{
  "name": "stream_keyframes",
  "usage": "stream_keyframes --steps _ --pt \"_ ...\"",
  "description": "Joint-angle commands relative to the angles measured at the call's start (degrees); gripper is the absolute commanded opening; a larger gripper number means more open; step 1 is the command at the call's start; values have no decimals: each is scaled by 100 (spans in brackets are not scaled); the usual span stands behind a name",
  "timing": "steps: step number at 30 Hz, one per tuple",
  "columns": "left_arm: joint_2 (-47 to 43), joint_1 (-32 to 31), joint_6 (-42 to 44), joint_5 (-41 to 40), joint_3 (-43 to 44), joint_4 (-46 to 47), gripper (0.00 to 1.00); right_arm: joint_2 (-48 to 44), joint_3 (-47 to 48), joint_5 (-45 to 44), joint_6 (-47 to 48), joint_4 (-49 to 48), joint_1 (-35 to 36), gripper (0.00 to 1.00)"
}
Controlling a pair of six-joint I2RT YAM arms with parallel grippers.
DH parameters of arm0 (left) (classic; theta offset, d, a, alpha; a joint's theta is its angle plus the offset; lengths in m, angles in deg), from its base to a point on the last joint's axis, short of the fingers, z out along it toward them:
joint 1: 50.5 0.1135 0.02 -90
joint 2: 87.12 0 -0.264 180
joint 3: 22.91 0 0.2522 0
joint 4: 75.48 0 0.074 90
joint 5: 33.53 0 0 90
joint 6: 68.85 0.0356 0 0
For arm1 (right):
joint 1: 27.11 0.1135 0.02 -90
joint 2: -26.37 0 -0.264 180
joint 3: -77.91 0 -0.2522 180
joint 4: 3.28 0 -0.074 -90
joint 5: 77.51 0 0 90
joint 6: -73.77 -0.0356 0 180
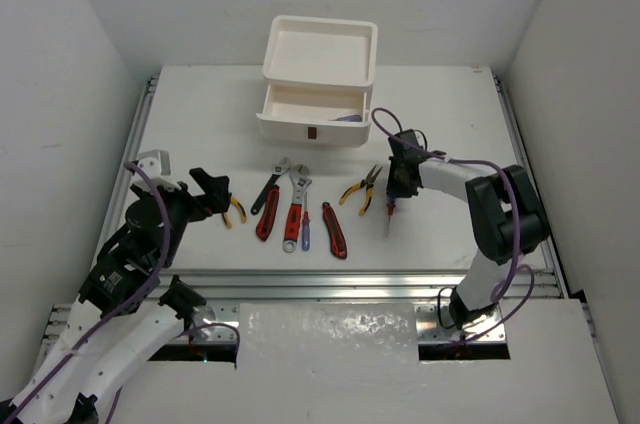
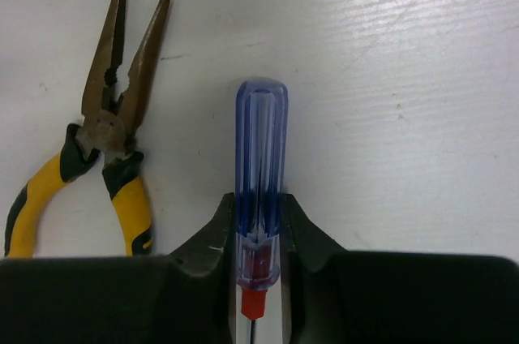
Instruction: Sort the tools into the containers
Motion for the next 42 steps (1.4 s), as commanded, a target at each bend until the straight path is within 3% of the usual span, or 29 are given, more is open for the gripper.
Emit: stream_keyframes --steps 1,4,7,10,12,15,19,24,27,34,35,38,40,42 --pt "-67 52 93 60 -8 273 100 -527 -52 -32 89 25 -33 12" --pt "-84 52 93 68 -8 282 100 -1317 -78 38 396 -1 -24 12" --pt "-84 52 101 86 -8 299 100 -1856 9 695 1046 -335 -6 12" --pt "-93 52 93 86 -17 291 100 -2129 622 1853 2431 -485 46 7" --pt "-111 52 93 77 -17 299 100 -2103 975 2041 3013 -476 134 7" --pt "-155 52 93 77 -26 308 100 -1814 1826 2278 4226 -424 406 7" --pt "-120 52 93 42 -26 308 100 -849 3957 2306 5720 461 880 8" --pt "-128 61 66 25 -26 290 100 845 6648 2595 6329 1735 969 9" --pt "-163 61 75 25 -26 291 100 1384 7128 2700 6593 1932 1048 15" --pt "-146 69 101 68 -35 308 100 1281 6734 2814 6743 1801 1198 21" --pt "-146 69 101 77 -35 317 100 1194 6638 2859 6700 1731 1189 24" --pt "-137 78 101 86 -35 317 100 833 6277 2675 6454 1178 1198 78" --pt "-146 78 101 77 -35 308 100 613 6224 2526 6234 1062 1206 99" --pt "-155 78 93 68 -35 317 100 429 6337 2455 5865 992 1206 99"
